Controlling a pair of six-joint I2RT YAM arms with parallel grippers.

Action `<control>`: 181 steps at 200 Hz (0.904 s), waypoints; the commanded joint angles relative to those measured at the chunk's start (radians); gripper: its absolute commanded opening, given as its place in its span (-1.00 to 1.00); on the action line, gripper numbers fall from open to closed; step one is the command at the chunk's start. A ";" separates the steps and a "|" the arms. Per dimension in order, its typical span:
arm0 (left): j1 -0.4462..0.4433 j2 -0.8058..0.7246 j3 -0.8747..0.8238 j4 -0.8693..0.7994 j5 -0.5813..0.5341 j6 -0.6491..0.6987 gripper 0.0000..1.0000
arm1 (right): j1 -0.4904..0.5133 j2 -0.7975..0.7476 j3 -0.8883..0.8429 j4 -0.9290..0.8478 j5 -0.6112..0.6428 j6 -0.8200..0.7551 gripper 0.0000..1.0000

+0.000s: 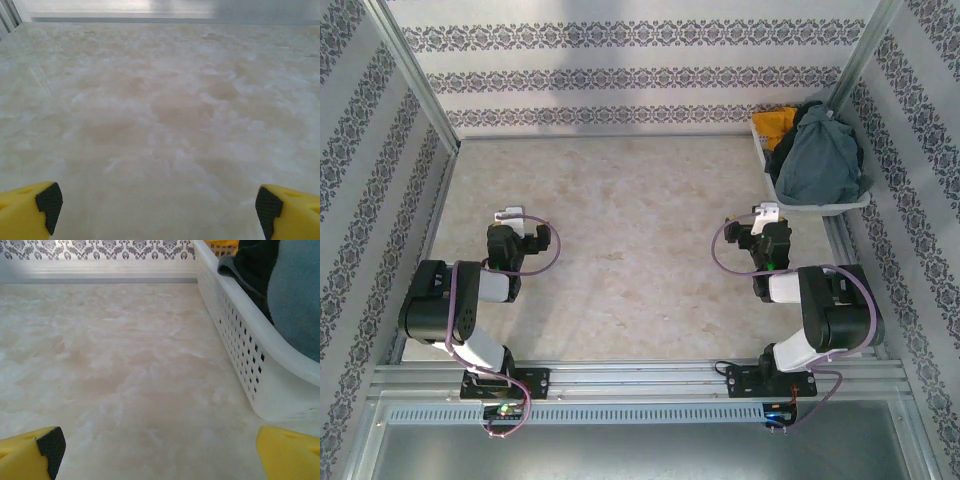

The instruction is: Fold and stack the t-shirts

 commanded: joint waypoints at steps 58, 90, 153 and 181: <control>-0.011 -0.007 0.016 -0.015 0.015 0.022 1.00 | -0.007 0.000 0.014 0.019 -0.029 0.008 0.95; -0.011 -0.007 0.016 -0.015 0.015 0.022 1.00 | -0.007 0.000 0.016 0.019 -0.028 0.008 0.95; -0.067 -0.247 -0.008 -0.152 -0.235 0.008 1.00 | 0.210 -0.336 0.018 -0.148 0.375 -0.115 0.96; -0.173 -0.466 0.172 -0.487 -0.441 -0.113 1.00 | 0.285 -0.525 0.370 -0.727 0.416 0.060 0.96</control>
